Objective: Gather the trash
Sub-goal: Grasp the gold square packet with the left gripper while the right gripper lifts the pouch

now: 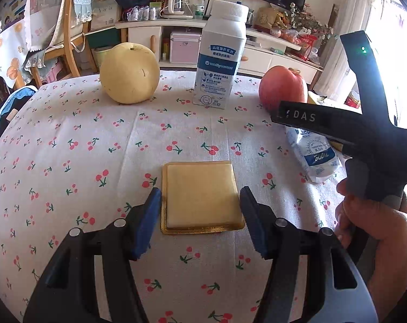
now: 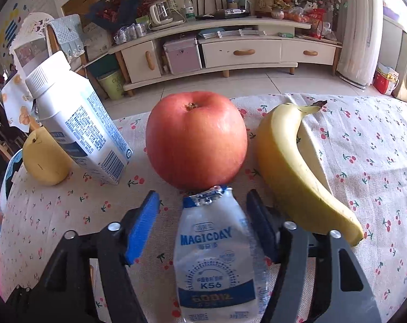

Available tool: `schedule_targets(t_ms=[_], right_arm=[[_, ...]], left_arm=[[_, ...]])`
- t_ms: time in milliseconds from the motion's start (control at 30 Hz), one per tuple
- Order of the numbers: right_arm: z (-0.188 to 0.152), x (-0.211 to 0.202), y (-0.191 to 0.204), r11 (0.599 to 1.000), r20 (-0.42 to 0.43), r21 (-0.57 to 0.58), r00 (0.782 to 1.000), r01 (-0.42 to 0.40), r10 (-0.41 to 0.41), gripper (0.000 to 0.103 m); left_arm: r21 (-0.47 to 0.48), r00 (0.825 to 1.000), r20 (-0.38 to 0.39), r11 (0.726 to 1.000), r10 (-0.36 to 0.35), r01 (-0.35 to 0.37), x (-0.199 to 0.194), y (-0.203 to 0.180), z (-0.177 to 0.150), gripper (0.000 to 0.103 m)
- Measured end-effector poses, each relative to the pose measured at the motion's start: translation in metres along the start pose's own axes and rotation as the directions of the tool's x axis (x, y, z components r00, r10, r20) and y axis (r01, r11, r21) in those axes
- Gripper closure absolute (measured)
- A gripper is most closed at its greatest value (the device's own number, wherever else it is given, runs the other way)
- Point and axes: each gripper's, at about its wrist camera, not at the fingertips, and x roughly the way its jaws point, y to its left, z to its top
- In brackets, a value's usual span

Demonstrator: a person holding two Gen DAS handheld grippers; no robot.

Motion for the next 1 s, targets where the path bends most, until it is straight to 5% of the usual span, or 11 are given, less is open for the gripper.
schedule_targets(t_ms=[33,433,633,1000], right_arm=[[-0.001,-0.002,-0.003,1.0,-0.002,0.008,1.0,-0.005,0.005,0.053],[-0.037,-0.035,-0.005,0.998,0.022,0.017,0.998,-0.062,0.061,0.059],[-0.049,-0.058,0.013,0.997,0.05,-0.024,0.996,-0.072,0.073,0.07],[-0.081,-0.089,0.028,0.996,0.047,-0.017,0.995,-0.089,0.09,0.07]], left_arm=[[0.0,1.0,0.0,1.0,-0.003,0.003,-0.002,0.002,-0.002,0.042],[-0.009,0.999,0.016,0.999,-0.045,0.045,-0.035,0.019,-0.027,0.042],[0.007,0.999,0.03,0.999,-0.044,0.044,-0.063,0.034,-0.041,0.042],[0.017,0.996,0.065,0.998,-0.06,0.059,-0.116,0.061,-0.062,0.042]])
